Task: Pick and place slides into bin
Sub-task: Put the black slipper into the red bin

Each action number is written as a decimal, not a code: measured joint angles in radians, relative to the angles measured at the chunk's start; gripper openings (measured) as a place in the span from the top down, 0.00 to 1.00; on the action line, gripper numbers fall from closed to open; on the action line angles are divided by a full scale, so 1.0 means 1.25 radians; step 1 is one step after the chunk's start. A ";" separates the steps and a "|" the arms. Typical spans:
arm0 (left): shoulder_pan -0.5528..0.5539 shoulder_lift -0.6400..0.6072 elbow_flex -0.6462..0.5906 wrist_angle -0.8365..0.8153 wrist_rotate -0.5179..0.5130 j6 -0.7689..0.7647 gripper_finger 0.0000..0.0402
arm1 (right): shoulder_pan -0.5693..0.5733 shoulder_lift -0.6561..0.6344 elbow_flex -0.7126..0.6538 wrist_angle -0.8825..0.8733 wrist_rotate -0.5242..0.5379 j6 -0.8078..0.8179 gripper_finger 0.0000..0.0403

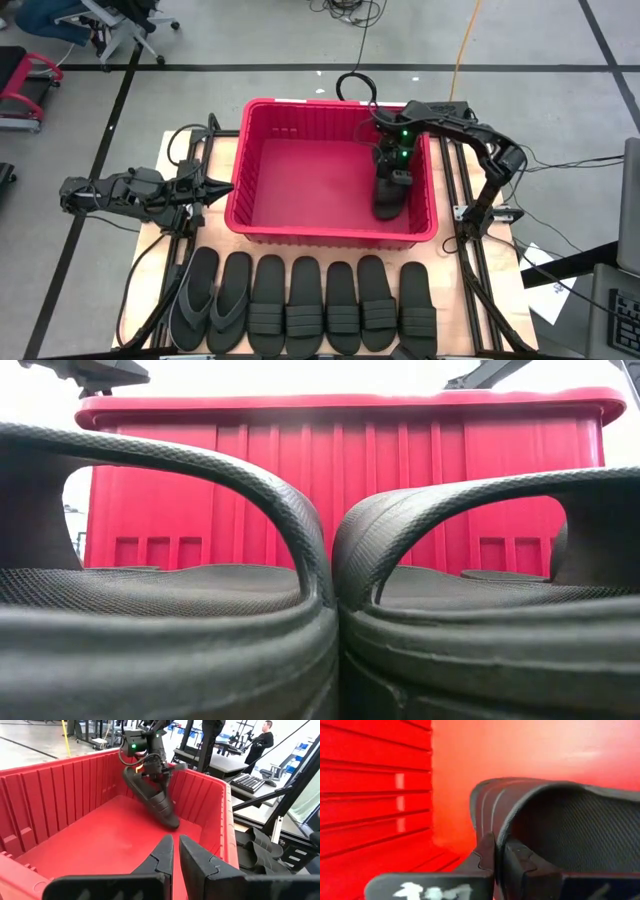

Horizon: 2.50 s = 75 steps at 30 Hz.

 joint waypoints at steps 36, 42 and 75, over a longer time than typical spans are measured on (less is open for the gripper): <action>0.000 0.000 0.000 -0.015 0.000 -0.004 0.94 | -0.030 0.000 -0.124 0.286 0.387 0.069 0.61; 0.000 0.000 0.000 -0.016 0.000 0.003 0.94 | -0.028 0.000 -0.110 0.269 0.375 0.069 0.56; 0.000 0.000 0.000 -0.017 0.001 0.015 0.94 | -0.009 -0.333 -0.110 0.290 0.137 0.218 0.74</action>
